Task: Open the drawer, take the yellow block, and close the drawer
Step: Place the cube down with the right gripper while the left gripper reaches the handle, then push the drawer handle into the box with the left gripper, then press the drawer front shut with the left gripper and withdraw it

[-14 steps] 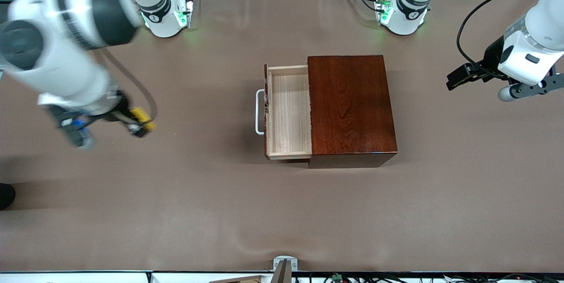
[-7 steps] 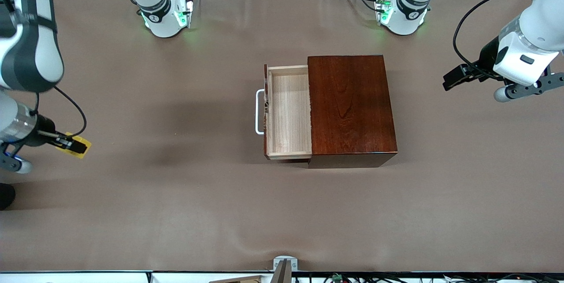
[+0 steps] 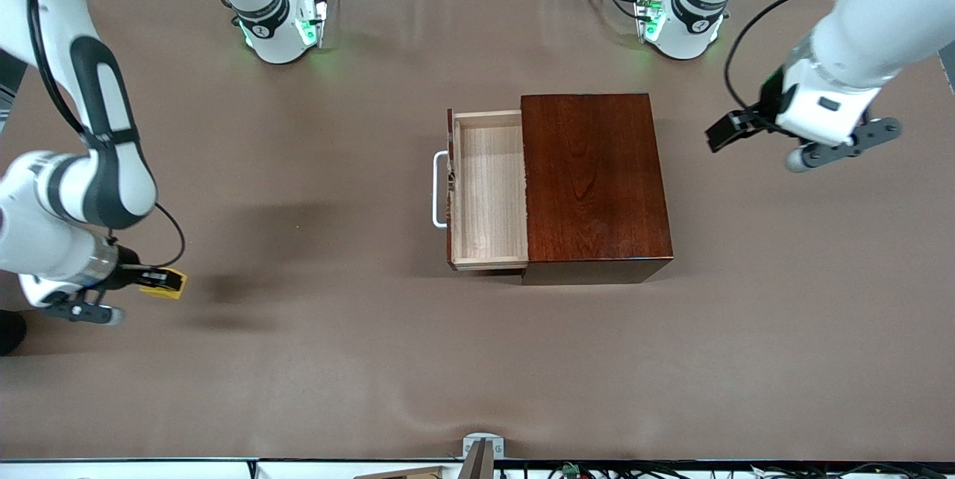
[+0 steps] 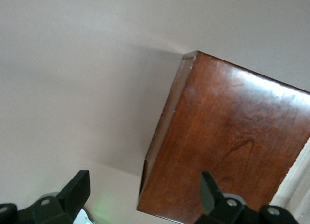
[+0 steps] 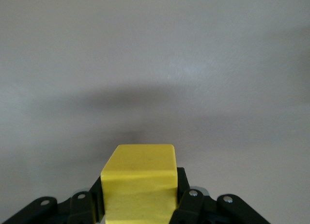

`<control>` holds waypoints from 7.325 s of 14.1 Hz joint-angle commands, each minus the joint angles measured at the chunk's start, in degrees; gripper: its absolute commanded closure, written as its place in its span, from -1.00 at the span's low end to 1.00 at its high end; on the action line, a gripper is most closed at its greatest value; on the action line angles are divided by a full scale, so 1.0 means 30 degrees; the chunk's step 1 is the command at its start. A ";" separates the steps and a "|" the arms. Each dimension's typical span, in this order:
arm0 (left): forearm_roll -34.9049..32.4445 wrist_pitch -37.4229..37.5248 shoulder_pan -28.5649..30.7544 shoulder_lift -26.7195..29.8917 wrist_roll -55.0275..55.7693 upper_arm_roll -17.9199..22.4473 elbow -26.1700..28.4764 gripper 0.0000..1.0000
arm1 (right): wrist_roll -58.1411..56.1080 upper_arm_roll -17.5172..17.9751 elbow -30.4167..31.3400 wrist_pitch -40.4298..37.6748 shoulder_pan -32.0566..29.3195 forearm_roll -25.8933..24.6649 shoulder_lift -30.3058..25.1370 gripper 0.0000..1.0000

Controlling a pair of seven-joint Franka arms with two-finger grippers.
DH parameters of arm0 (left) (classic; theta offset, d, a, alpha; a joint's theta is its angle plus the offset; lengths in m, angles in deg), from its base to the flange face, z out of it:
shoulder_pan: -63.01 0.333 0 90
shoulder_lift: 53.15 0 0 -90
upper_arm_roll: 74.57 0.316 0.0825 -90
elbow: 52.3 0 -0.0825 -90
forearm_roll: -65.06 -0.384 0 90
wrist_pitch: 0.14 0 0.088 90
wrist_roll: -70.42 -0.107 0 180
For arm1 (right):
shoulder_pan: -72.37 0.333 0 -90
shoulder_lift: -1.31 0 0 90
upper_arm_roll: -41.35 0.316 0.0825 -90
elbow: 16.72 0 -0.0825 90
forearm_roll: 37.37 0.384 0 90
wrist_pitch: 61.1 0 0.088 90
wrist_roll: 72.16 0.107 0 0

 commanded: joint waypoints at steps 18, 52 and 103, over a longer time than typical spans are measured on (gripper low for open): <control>-0.2110 -0.6695 -1.0698 -0.9716 2.2436 -0.0847 -0.5870 -1.00 | -0.0702 0.1006 -0.0383 0.0426 -0.0374 0.0415 0.2108 -1.00; -0.2493 -1.2500 -1.5156 -1.4526 3.4691 0.3020 -0.7367 -1.00 | 0.1500 0.1593 -0.1673 -1.1499 0.0271 -0.0638 -1.1193 -1.00; -0.2230 -0.3651 -0.9160 -0.8436 1.8300 0.5511 -0.5880 -1.00 | 0.2315 0.1651 -0.2258 -1.2467 0.0183 -0.0610 -1.1076 -1.00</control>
